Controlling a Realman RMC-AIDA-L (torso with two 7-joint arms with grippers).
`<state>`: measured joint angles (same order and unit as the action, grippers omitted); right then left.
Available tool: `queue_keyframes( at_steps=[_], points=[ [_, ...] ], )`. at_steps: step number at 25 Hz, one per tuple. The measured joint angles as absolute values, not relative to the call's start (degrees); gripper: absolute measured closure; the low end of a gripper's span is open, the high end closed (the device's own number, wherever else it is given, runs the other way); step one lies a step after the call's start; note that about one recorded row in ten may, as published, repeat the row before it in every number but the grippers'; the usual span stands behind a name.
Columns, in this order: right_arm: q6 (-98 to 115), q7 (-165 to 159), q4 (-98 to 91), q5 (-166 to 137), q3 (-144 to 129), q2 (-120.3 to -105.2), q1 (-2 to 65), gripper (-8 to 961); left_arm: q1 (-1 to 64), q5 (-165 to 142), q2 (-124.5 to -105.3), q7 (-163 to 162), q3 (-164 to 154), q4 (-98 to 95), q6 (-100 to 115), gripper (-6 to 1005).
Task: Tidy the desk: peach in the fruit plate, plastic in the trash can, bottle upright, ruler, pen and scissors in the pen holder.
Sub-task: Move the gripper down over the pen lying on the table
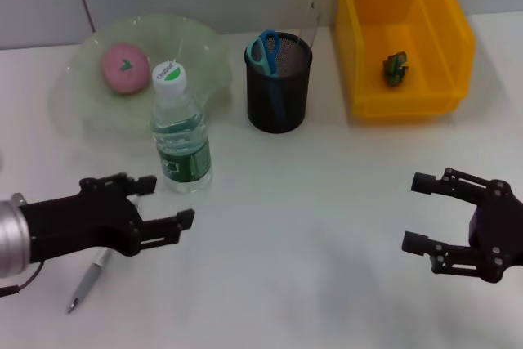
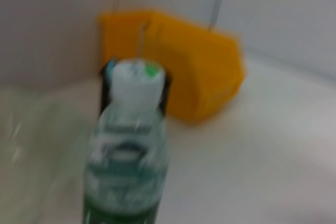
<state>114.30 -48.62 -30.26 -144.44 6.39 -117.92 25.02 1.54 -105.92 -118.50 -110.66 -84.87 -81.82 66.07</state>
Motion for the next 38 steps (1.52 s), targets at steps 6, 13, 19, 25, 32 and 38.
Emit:
queue_keyframes(
  at_steps=[6, 13, 19, 25, 32, 38],
  points=[
    [113.49, -48.14, -33.06, -144.43, 6.25, -117.99, 24.76, 127, 1.99, -131.16, -118.53, -140.14, -93.47, -95.77, 65.46, 210],
    [110.33, -46.79, -33.38, -144.43, 6.21, -118.10, 24.63, 127, 5.63, -144.79, -118.60, -159.77, -95.53, -101.44, 71.65, 210],
    [108.30, -46.46, -32.79, -144.43, 6.26, -118.21, 24.76, 127, 10.59, -150.56, -119.12, -164.94, -95.89, -103.62, 84.55, 210],
    [107.84, -46.29, -32.60, -144.43, 6.40, -118.47, 25.19, 128, 12.94, -156.28, -119.16, -165.03, -94.59, -103.20, 91.10, 211],
    [106.93, -45.72, -31.73, -143.77, 6.20, -118.84, 25.23, 128, 15.29, -158.00, -119.18, -165.07, -94.35, -98.24, 91.88, 212],
    [106.49, -45.70, -31.15, -143.71, 6.18, -118.82, 25.21, 128, 17.79, -157.66, -119.18, -165.09, -94.69, -93.72, 91.67, 213]
  ],
)
